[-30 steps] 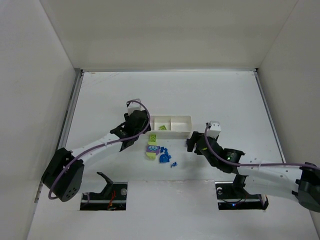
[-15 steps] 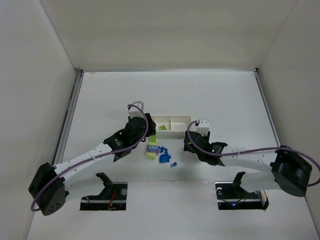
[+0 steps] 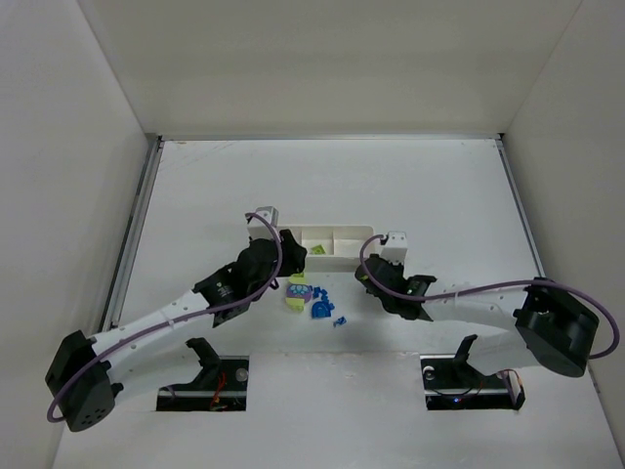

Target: Sort the legos into containers by color

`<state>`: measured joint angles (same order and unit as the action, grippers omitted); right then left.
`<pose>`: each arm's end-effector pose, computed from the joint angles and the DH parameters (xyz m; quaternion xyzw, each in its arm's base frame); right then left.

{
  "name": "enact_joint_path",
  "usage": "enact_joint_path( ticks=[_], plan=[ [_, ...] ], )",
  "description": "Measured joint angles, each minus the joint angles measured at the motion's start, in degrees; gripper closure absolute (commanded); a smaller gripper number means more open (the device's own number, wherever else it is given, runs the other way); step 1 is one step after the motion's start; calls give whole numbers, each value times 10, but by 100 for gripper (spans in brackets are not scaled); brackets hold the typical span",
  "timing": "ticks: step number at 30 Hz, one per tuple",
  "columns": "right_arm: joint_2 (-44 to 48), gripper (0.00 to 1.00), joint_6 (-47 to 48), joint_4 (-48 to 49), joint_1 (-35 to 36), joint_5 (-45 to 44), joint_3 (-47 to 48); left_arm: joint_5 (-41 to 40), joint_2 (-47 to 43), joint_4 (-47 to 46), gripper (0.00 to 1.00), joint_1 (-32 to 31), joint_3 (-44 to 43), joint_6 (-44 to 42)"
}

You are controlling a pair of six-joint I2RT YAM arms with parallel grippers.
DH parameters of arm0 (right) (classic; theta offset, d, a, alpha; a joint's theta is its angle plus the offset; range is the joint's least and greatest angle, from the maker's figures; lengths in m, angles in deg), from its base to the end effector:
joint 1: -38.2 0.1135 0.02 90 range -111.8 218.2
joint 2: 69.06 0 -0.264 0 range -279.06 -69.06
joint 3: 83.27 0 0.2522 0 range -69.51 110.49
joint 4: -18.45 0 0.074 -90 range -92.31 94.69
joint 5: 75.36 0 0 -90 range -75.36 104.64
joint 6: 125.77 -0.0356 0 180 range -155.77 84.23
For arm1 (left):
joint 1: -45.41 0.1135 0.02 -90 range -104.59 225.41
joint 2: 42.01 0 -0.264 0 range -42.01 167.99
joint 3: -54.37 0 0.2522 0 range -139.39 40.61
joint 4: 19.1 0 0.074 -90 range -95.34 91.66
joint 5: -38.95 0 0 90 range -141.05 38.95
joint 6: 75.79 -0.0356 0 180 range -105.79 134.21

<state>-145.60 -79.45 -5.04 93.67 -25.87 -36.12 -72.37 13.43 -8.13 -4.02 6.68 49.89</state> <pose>0.1547 0.1840 0.1659 0.0183 0.8960 0.0145 0.4435 0.1540 -0.1599 0.2625 -0.0114 0.8058 -0.2765 0.5235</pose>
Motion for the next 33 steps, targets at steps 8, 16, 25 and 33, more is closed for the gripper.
enact_joint_path(
  ticks=[8, 16, 25, 33],
  plan=[
    [38, 75, -9, -3, -1, 0, -2, 15, -41, 10, 44, -8, 11, 11],
    [242, 74, -23, 101, 15, 85, -29, 69, -91, -5, 31, -9, 19, 44],
    [246, 74, -120, 269, -56, 265, -92, 126, -118, -98, 28, -11, 52, 106],
    [212, 74, -195, 381, -82, 353, -95, 155, -84, -181, 25, -14, 74, 161]
  ],
)
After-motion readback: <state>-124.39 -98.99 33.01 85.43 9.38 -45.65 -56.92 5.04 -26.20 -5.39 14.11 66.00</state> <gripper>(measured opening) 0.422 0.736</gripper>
